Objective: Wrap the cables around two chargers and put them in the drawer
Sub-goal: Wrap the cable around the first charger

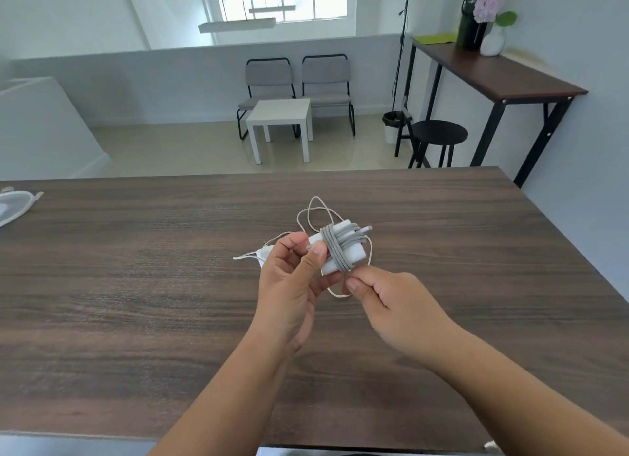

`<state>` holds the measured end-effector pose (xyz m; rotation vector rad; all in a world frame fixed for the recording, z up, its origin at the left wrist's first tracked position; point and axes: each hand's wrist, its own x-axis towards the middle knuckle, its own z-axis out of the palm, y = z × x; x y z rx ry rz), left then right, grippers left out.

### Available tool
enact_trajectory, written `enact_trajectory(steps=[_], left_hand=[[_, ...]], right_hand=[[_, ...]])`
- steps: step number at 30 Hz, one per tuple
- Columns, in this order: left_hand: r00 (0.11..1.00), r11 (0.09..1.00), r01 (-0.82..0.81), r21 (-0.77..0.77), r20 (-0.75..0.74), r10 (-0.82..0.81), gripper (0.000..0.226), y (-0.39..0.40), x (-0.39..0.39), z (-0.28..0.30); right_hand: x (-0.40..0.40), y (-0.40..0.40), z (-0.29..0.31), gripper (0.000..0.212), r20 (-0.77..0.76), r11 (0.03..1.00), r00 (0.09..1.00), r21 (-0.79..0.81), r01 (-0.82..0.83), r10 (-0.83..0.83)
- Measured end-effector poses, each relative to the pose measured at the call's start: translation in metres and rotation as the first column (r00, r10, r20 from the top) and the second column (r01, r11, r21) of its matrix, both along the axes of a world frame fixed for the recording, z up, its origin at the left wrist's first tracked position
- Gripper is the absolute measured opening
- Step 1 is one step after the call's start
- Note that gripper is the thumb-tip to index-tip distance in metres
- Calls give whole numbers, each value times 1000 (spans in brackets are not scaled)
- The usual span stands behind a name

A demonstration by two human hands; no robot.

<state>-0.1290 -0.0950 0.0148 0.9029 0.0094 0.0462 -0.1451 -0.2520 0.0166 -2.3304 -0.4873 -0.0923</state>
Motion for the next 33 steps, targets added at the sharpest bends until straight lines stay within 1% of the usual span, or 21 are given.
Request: enact_trajectory(steps=[2,4,6,8,10,12,14,16,19,22,24,26,29,31,33], left_hand=[[999,997,-31,72,14,30,25,-1,1,-2],[998,984,-61,168,34,56,31,-1,1,-3],[996,968,-86,234,44,78,29,-1,2,-3],[994,956,-109,271,52,99,27,-2,2,-3],[993,944,-118,307,64,104,24,-2,3,-5],[993,931,-110,349,69,91,23,-3,4,-6],[993,912,-106,396,91,76,32,-3,4,-7],[991,871,-101,481,126,45,37,-2,3,-10],[989,810,-73,582,148,-17,37,3,0,-12],[986,768,-13,640,135,-95,32,7,-3,-8],[978,749,38,662,131,-165,29,10,-5,-4],[965,740,90,667,126,-231,28,14,-7,0],[935,723,170,670,123,-334,26,19,-9,5],[919,728,219,649,114,-378,27,21,-10,8],[908,755,251,606,123,-400,29,23,-11,8]], right_hand=[[-3,-1,5,25,32,994,999,-113,-13,16],[-6,-2,10,34,49,975,997,-216,-50,62],[-9,-3,12,32,69,951,991,-296,-86,111],[-8,-6,15,26,99,934,983,-338,-114,156],[-6,-6,20,24,105,917,974,-372,-148,200],[-3,-6,25,26,100,902,971,-400,-161,218],[2,-10,33,34,128,889,967,-436,-143,219],[9,-17,42,38,163,876,959,-464,-131,230],[19,-27,55,34,165,854,948,-496,-158,271],[26,-31,67,27,176,860,941,-480,-173,287],[32,-32,74,20,146,870,948,-454,-191,284],[38,-33,77,17,116,891,951,-398,-219,286],[45,-35,72,19,81,937,959,-249,-243,271],[49,-36,69,16,12,961,968,-126,-247,251],[52,-36,64,16,-70,964,961,13,-266,266]])
